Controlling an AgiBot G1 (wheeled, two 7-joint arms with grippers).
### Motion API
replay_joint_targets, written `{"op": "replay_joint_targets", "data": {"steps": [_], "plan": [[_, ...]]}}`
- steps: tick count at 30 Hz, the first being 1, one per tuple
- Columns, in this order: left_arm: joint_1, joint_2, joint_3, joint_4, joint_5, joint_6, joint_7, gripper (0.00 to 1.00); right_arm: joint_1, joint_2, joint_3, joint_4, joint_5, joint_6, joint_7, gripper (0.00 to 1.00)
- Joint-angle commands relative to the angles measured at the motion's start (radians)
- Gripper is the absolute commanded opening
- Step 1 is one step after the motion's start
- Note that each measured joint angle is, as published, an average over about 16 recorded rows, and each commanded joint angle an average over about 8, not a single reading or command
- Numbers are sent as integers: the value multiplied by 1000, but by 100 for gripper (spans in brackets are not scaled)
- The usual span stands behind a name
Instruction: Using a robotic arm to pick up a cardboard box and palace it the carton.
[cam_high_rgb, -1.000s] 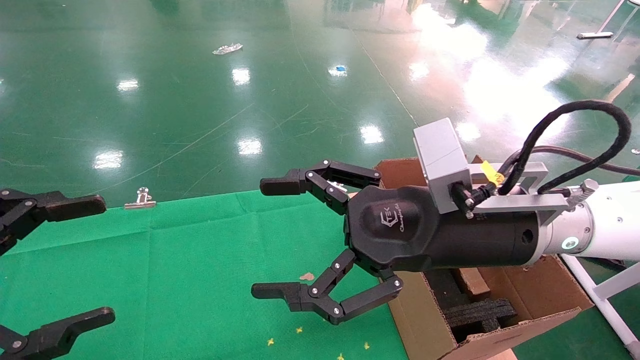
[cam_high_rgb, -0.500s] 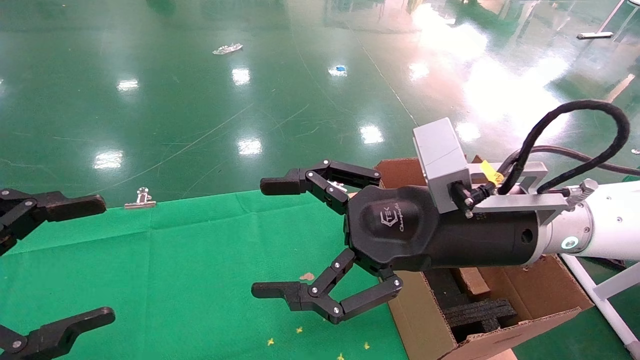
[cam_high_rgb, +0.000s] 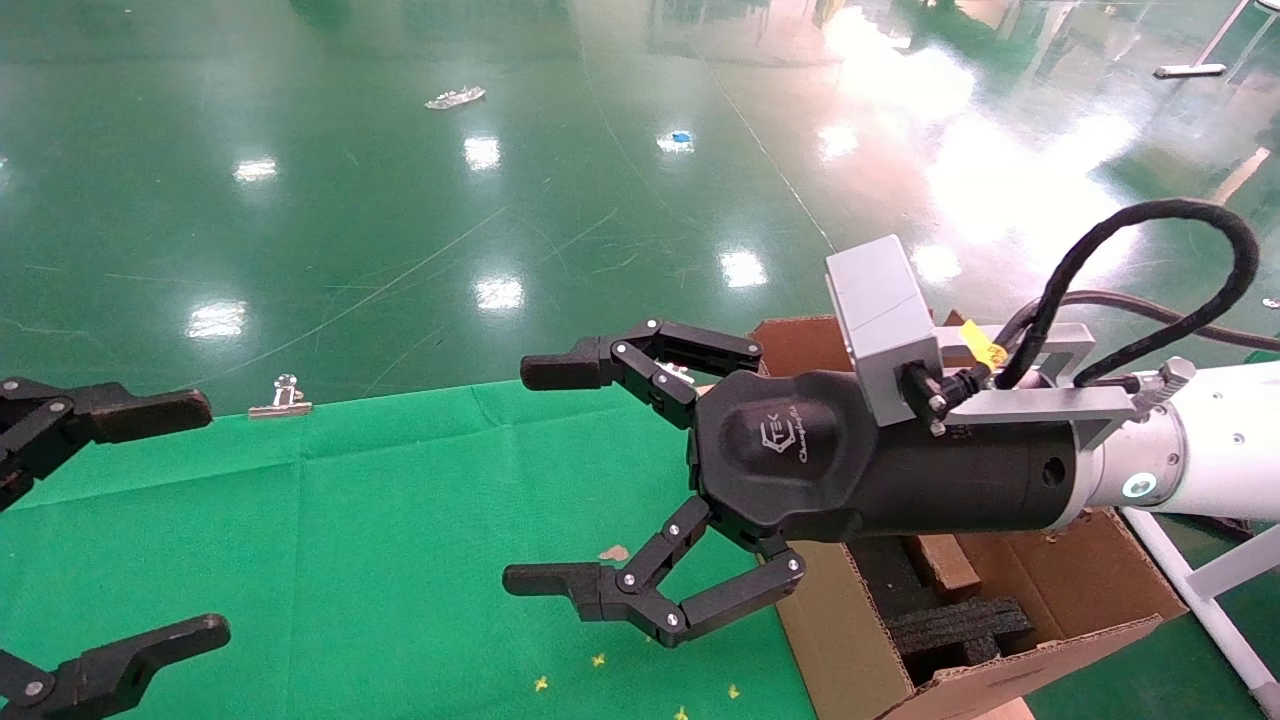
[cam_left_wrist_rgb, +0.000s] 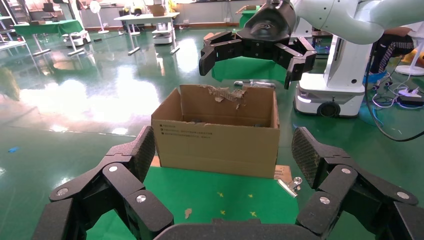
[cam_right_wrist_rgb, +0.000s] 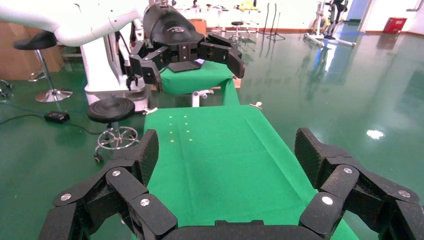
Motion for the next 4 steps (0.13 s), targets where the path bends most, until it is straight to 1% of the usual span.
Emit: {"op": "replay_joint_targets", "data": {"steps": [1, 4], "plan": [[0, 0, 0, 0, 0, 0, 0, 100, 0, 0, 0, 0, 0, 0, 0, 100], [0, 0, 0, 0, 0, 0, 0, 100, 0, 0, 0, 0, 0, 0, 0, 100]]}}
